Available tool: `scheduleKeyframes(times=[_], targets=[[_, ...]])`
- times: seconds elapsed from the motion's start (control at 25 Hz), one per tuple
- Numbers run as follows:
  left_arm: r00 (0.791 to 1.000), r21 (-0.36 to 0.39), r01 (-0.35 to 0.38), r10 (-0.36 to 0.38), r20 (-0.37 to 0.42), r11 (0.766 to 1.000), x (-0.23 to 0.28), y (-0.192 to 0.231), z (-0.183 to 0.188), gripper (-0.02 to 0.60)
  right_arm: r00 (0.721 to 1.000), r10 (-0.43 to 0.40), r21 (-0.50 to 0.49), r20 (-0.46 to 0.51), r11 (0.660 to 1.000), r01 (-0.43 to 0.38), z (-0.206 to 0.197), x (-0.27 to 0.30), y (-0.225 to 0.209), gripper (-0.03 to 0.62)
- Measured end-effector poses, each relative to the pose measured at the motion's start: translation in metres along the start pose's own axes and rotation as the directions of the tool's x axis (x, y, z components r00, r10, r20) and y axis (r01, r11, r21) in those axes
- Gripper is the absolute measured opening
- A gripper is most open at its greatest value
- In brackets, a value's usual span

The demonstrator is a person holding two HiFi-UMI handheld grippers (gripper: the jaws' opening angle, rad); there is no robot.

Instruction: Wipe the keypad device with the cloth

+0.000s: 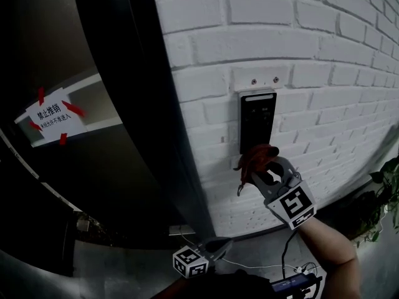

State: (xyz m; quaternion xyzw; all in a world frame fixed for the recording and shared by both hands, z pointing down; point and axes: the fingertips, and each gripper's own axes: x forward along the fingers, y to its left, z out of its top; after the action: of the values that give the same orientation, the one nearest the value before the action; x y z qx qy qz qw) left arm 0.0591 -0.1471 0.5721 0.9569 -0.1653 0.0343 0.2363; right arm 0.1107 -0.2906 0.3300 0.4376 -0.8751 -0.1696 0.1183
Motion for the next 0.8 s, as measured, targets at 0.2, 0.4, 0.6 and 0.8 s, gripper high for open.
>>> scheduleKeyframes(times=[0.2,0.4,0.6,0.8], targets=[[1.000,0.007,-0.018,0.018,0.023,1.000,-0.009,-0.001,0.005,0.003,0.998,-0.058,-0.406,-0.013,0.913,0.047,0.037,0.011,0.031,0.091],[0.998,-0.004,-0.044,0.044,0.041,0.999,-0.022,0.006,0.004,0.003,0.966,-0.232,-0.842,0.113,0.494,0.217,0.083,0.012,0.037,0.089],[0.998,-0.004,-0.038,0.038,0.051,0.999,-0.028,0.002,0.003,0.004,0.918,-0.332,-0.897,0.216,0.305,0.321,0.141,0.010,-0.003,0.091],[0.998,-0.010,-0.036,0.036,0.051,0.999,-0.033,0.000,0.001,0.003,0.894,-0.358,-0.860,0.269,0.328,0.390,0.191,0.002,-0.040,0.091]])
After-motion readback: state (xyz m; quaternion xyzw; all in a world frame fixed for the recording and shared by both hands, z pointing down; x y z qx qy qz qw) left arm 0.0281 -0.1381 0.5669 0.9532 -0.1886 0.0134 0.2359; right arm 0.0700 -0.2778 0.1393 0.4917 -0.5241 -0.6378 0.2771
